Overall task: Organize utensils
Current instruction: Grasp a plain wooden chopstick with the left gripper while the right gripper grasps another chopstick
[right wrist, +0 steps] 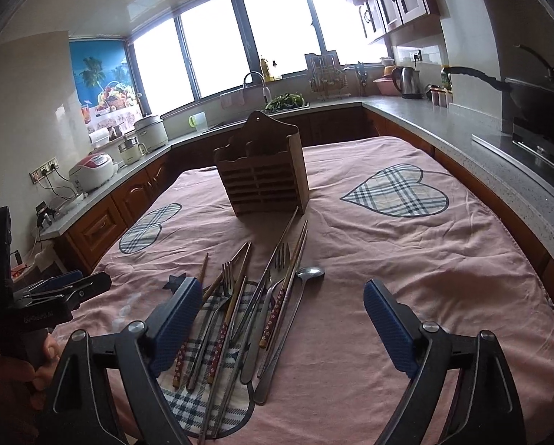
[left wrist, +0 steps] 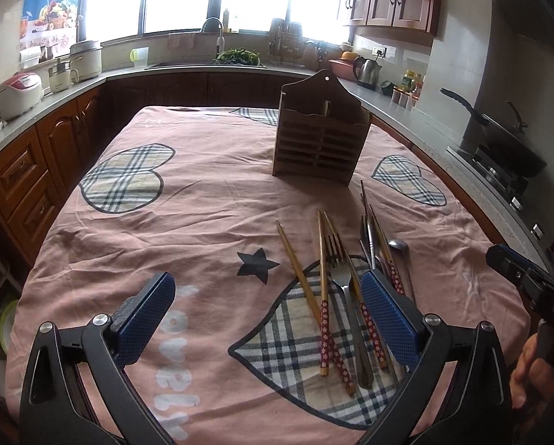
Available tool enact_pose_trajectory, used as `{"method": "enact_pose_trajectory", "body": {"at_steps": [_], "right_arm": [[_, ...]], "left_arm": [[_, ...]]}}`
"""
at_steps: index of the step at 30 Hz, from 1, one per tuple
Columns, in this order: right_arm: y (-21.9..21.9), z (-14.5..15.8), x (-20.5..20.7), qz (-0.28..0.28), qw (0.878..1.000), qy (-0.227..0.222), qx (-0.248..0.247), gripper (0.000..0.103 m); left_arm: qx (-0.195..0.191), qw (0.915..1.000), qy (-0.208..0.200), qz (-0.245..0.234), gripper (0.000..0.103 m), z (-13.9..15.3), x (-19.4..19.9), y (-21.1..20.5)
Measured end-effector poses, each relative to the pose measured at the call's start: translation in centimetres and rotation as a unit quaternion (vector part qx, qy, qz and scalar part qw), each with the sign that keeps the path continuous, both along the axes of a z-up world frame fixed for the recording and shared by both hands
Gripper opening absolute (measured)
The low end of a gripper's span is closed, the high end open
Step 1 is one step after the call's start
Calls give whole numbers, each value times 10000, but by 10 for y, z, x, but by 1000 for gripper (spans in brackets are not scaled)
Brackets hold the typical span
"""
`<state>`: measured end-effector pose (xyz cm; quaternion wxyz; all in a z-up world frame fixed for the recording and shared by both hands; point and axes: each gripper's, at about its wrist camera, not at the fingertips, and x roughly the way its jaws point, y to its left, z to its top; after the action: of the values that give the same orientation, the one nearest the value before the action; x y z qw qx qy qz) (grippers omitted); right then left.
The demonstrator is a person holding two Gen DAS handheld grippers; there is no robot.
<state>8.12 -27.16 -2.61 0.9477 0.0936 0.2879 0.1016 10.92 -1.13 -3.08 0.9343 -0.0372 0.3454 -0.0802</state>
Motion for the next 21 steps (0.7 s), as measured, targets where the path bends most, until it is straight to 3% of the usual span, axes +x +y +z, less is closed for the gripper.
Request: {"method": "enact_pose_trajectory", "body": {"at_steps": [8, 18, 21], "right_arm": [[-8, -18, 56, 96, 9969, 621, 474, 52], [-8, -29, 113, 172, 9923, 999, 713, 39], [-6, -31, 126, 209, 9916, 1048, 733, 39]], "left_arm": [[-66, 9981, 404, -457, 89, -16, 39, -20], [101, 9896, 1005, -1025, 76, -44, 72, -43], [207, 9889, 1118, -954, 71, -51, 82, -42]]}}
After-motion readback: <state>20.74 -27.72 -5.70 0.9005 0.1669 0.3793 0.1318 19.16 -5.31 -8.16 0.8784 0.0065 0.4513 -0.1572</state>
